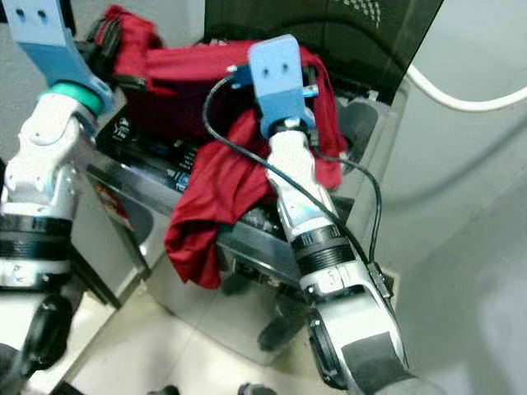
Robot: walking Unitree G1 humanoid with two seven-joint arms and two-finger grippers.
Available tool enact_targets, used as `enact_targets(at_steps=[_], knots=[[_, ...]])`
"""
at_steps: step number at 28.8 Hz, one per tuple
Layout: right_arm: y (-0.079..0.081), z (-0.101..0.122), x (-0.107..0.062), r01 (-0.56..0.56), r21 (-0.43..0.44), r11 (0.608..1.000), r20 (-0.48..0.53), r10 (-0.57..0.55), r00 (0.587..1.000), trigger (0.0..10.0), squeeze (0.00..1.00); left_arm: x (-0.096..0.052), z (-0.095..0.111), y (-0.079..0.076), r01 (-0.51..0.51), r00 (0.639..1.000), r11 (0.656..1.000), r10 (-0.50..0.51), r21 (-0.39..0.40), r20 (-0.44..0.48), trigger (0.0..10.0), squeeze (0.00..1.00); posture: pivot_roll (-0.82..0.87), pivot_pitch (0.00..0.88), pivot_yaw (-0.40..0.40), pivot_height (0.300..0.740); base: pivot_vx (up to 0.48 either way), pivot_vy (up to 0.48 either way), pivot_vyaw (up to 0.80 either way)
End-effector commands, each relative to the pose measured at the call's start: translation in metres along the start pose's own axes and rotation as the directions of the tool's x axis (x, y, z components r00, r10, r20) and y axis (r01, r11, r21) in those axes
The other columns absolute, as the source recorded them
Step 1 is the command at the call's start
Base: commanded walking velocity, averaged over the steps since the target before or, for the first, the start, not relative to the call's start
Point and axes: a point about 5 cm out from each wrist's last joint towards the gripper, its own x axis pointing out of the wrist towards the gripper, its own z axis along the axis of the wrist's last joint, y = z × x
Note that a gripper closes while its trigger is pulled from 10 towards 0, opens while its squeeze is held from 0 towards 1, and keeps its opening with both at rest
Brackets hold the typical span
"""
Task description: Clothes washing
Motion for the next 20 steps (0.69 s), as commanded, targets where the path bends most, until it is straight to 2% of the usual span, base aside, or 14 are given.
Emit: enact_targets(at_steps=[1,2,3,4,5,7,11,12,14,15,16,17,18,20], knots=[[0.008,-0.011,-0.007,-0.076,-0.032,0.997,-0.035,0.074,0.997,10.0,0.00,0.003,-0.016,0.011,-0.062,0.992,0.998,0.064,0.020,-0.108,10.0,0.00,-0.01,0.098,-0.002,0.740,0.000,0.000,0.00],[0.025,-0.020,-0.020,-0.274,-0.044,0.961,-0.058,0.271,0.961,10.0,0.00,0.004,-0.028,0.008,-0.010,0.981,1.000,0.012,0.011,-0.195,10.0,0.00,-0.01,0.101,-0.001,0.740,0.000,0.000,0.00],[0.025,-0.020,-0.020,-0.274,-0.044,0.961,-0.058,0.271,0.961,10.0,0.00,0.004,-0.028,0.008,-0.010,0.981,1.000,0.012,0.011,-0.195,10.0,0.00,-0.01,0.101,-0.001,0.740,0.000,0.000,0.00],[0.035,-0.028,-0.031,-0.419,-0.031,0.907,-0.084,0.415,0.906,10.0,0.00,0.003,-0.031,0.004,0.028,0.975,0.999,-0.037,-0.044,-0.218,10.0,0.00,-0.01,0.104,0.000,0.740,0.000,0.000,0.00],[0.035,-0.030,-0.036,-0.460,0.013,0.888,-0.095,0.459,0.884,10.0,0.00,0.003,-0.032,0.002,0.043,0.973,0.997,-0.057,-0.067,-0.224,10.0,0.00,-0.02,0.106,-0.001,0.740,0.000,0.000,0.00],[0.035,-0.031,-0.039,-0.484,0.045,0.874,-0.099,0.486,0.868,10.0,0.00,0.003,-0.032,0.001,0.053,0.971,0.995,-0.070,-0.081,-0.228,10.0,0.00,-0.02,0.106,-0.001,0.740,0.000,0.000,0.00],[0.021,-0.035,-0.048,-0.562,0.087,0.823,-0.059,0.567,0.822,10.0,0.00,0.005,-0.027,-0.004,0.123,0.972,0.987,-0.141,-0.105,-0.188,10.0,0.00,-0.02,0.105,-0.001,0.740,0.000,0.000,0.00],[0.021,-0.035,-0.048,-0.562,0.087,0.823,-0.059,0.567,0.822,10.0,0.00,0.005,-0.027,-0.004,0.123,0.972,0.987,-0.141,-0.105,-0.188,10.0,0.00,-0.02,0.105,-0.001,0.740,0.000,0.000,0.00],[0.005,-0.036,-0.043,-0.478,0.165,0.863,-0.031,0.489,0.872,10.0,0.00,0.007,-0.022,-0.009,0.171,0.971,0.981,-0.184,-0.091,-0.150,10.0,0.00,-0.02,0.103,0.000,0.740,0.000,0.000,0.00],[0.005,-0.036,-0.043,-0.478,0.165,0.863,-0.031,0.489,0.872,10.0,0.00,0.007,-0.022,-0.009,0.171,0.971,0.981,-0.184,-0.091,-0.150,10.0,0.00,-0.02,0.103,0.000,0.740,0.000,0.000,0.00],[-0.003,-0.034,-0.042,-0.425,0.217,0.879,-0.008,0.437,0.899,10.0,0.00,0.009,-0.019,-0.012,0.210,0.967,0.975,-0.218,-0.075,-0.132,10.0,0.36,-0.01,0.101,0.002,0.740,0.000,0.000,0.00],[-0.007,-0.032,-0.041,-0.393,0.250,0.885,0.005,0.405,0.914,10.0,0.00,0.009,-0.017,-0.015,0.236,0.963,0.970,-0.242,-0.063,-0.122,10.0,0.36,-0.01,0.101,0.002,0.740,0.000,0.000,0.00],[-0.011,-0.030,-0.042,-0.354,0.294,0.888,0.019,0.365,0.931,10.0,0.00,0.009,-0.015,-0.019,0.280,0.953,0.959,-0.284,-0.053,-0.103,10.0,1.00,-0.02,0.100,0.005,0.740,0.000,0.000,0.00],[-0.013,-0.029,-0.043,-0.338,0.322,0.885,0.027,0.348,0.937,10.0,0.00,0.009,-0.013,-0.021,0.310,0.945,0.949,-0.314,-0.048,-0.092,10.0,1.00,-0.02,0.100,0.005,0.740,0.000,0.000,0.00]])
